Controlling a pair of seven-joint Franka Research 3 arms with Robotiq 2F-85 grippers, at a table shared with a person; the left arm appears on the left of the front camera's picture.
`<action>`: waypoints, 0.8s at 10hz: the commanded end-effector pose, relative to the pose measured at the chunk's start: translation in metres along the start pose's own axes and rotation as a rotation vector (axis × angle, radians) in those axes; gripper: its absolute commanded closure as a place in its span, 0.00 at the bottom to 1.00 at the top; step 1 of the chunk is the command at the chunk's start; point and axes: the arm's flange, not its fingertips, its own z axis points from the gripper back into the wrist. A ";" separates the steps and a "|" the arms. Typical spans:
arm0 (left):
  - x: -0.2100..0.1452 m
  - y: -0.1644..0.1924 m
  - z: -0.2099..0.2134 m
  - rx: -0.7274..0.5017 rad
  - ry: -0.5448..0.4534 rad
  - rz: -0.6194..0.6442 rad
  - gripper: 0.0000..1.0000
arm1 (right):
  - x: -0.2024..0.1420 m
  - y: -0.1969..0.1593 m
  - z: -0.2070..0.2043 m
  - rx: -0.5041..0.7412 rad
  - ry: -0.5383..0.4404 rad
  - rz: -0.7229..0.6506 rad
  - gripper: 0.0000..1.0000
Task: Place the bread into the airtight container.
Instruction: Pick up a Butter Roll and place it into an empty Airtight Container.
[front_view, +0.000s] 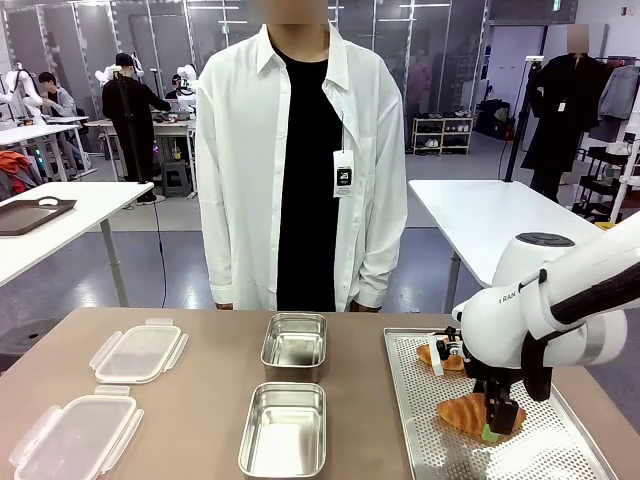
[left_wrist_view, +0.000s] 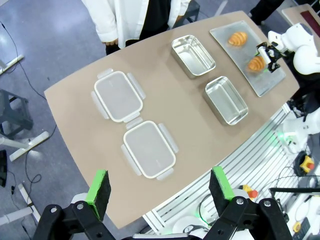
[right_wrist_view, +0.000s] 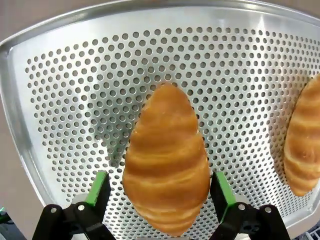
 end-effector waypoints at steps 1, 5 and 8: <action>0.001 0.000 0.002 0.006 0.007 -0.020 0.00 | -0.001 -0.006 -0.006 -0.013 -0.006 0.013 0.03; 0.001 0.000 0.002 0.006 0.007 -0.020 0.00 | 0.000 -0.007 -0.007 -0.021 -0.013 0.004 0.43; 0.001 0.000 0.002 0.006 0.007 -0.020 0.00 | 0.006 -0.005 0.011 -0.038 0.010 -0.009 0.67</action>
